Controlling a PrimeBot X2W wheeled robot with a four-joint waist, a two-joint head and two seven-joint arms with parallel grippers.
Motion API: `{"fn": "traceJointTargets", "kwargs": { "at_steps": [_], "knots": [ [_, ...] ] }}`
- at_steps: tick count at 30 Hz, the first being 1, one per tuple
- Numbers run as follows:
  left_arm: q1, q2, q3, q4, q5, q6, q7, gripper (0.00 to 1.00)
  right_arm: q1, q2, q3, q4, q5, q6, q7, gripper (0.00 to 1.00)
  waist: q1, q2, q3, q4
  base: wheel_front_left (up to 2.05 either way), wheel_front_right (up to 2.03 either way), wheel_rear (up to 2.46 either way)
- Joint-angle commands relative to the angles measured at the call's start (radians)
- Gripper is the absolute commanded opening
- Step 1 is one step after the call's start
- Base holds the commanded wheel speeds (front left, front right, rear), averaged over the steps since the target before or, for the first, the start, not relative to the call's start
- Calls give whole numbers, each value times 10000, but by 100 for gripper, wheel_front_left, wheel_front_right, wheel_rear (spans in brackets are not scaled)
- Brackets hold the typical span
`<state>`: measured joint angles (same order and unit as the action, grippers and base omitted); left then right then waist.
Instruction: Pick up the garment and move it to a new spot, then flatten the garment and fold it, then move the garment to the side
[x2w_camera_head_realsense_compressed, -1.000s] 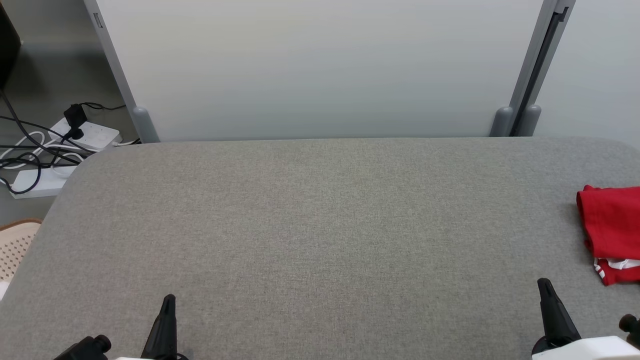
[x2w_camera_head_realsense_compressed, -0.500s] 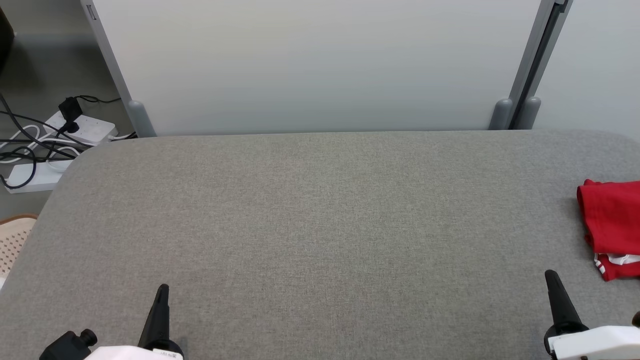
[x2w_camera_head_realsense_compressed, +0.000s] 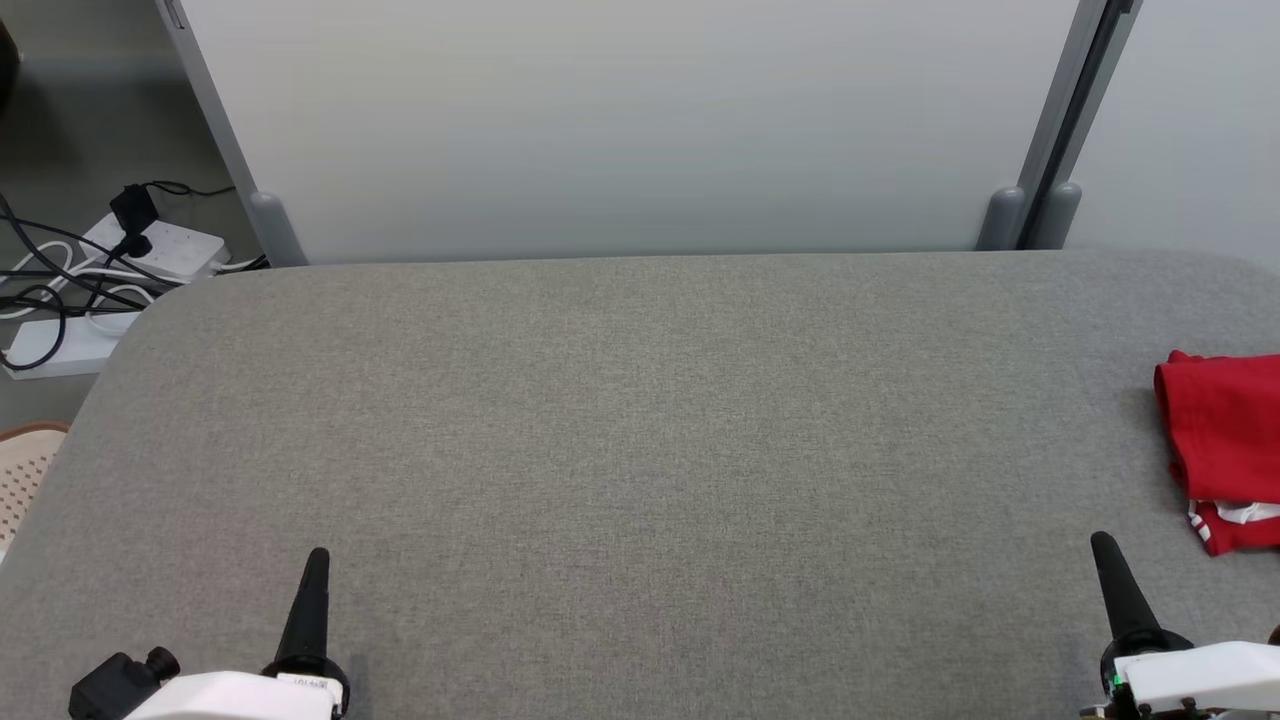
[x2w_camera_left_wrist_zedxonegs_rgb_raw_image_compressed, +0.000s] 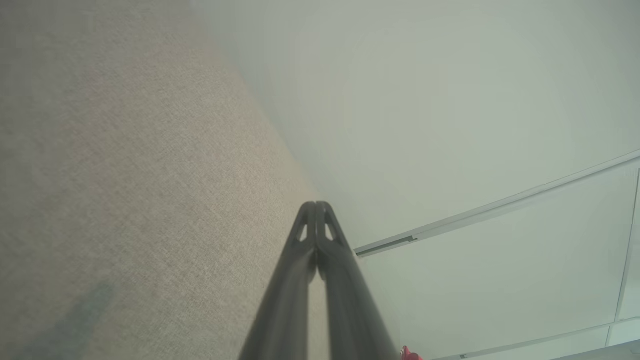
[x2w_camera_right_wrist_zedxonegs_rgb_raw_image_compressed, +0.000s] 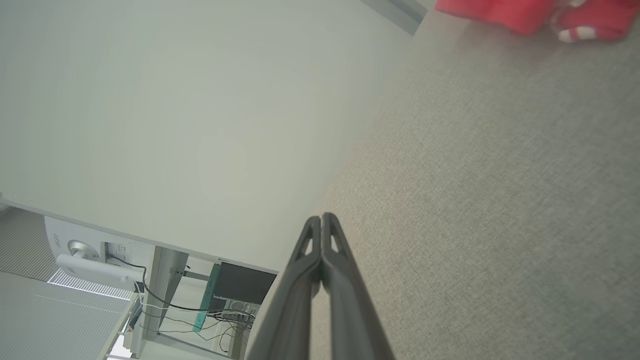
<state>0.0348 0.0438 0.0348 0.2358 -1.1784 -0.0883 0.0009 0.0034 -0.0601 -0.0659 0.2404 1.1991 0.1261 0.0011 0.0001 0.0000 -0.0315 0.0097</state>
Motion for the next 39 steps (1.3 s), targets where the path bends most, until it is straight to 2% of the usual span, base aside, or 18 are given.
{"fn": "traceJointTargets", "kwargs": {
  "at_steps": [1, 39],
  "knots": [
    [-632, 50, 296, -227, -302, -131, 92, 0, -548, -65, 30, -225, 308, 34, 114, 0, 0, 0, 14, -4, 0, 0, 0],
    [-1429, 64, 793, 98, -4299, -424, 1126, 0, -1114, 98, -490, 44, 4085, 46, 1130, 0, 0, 0, 346, -97, 0, 0, 0]
  ]
}}
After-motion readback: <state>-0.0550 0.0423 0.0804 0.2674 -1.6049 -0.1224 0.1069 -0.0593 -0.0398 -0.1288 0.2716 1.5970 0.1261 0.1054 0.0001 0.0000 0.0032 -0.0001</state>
